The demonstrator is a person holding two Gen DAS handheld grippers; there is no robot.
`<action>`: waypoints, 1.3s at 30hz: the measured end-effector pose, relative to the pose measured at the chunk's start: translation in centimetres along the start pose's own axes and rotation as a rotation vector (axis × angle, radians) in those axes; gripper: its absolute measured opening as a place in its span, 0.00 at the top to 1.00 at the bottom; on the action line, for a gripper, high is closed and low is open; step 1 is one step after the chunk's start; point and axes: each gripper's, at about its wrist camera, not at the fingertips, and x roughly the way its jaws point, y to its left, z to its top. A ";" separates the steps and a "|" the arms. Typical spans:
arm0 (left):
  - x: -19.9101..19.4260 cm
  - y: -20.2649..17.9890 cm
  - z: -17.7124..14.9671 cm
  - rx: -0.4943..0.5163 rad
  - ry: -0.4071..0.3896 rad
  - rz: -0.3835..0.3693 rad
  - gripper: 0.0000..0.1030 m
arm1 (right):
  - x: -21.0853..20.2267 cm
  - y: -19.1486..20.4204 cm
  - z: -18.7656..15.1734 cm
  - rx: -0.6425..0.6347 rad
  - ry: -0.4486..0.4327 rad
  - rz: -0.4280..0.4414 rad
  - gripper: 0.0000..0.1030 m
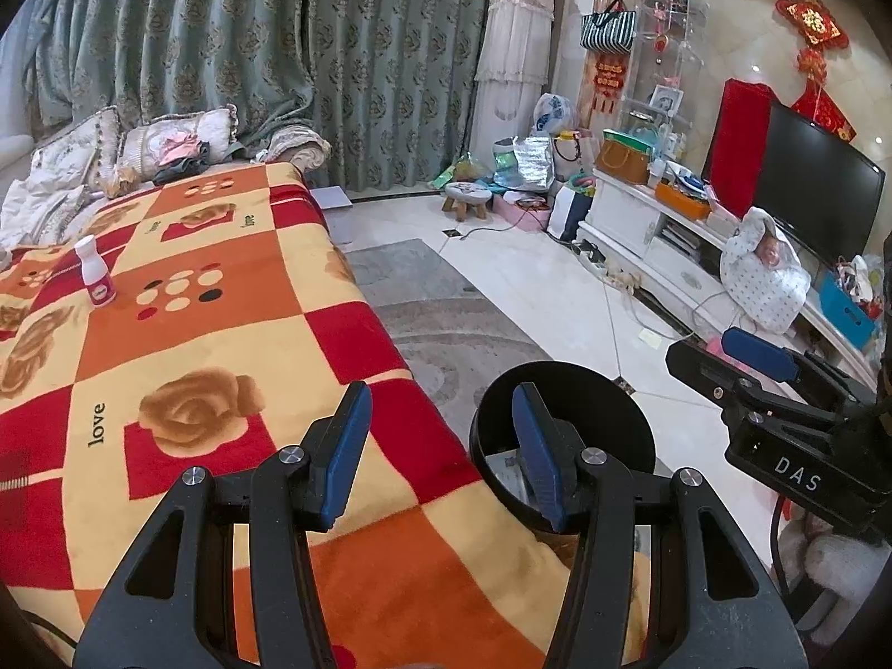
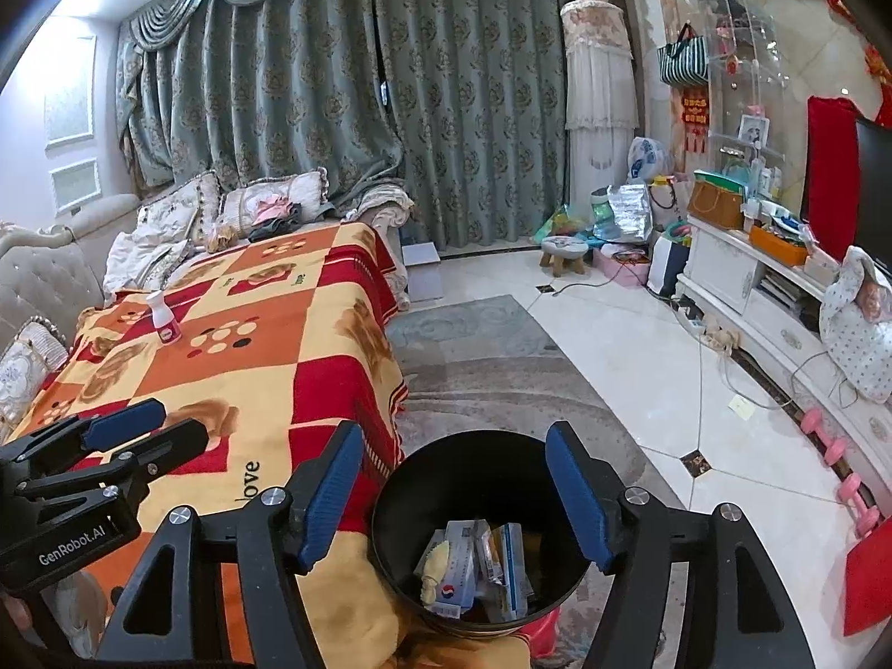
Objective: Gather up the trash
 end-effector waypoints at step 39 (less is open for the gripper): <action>0.8 0.3 -0.5 -0.006 0.016 -0.001 0.50 | 0.8 -0.4 -0.8 -0.012 0.046 -0.007 0.33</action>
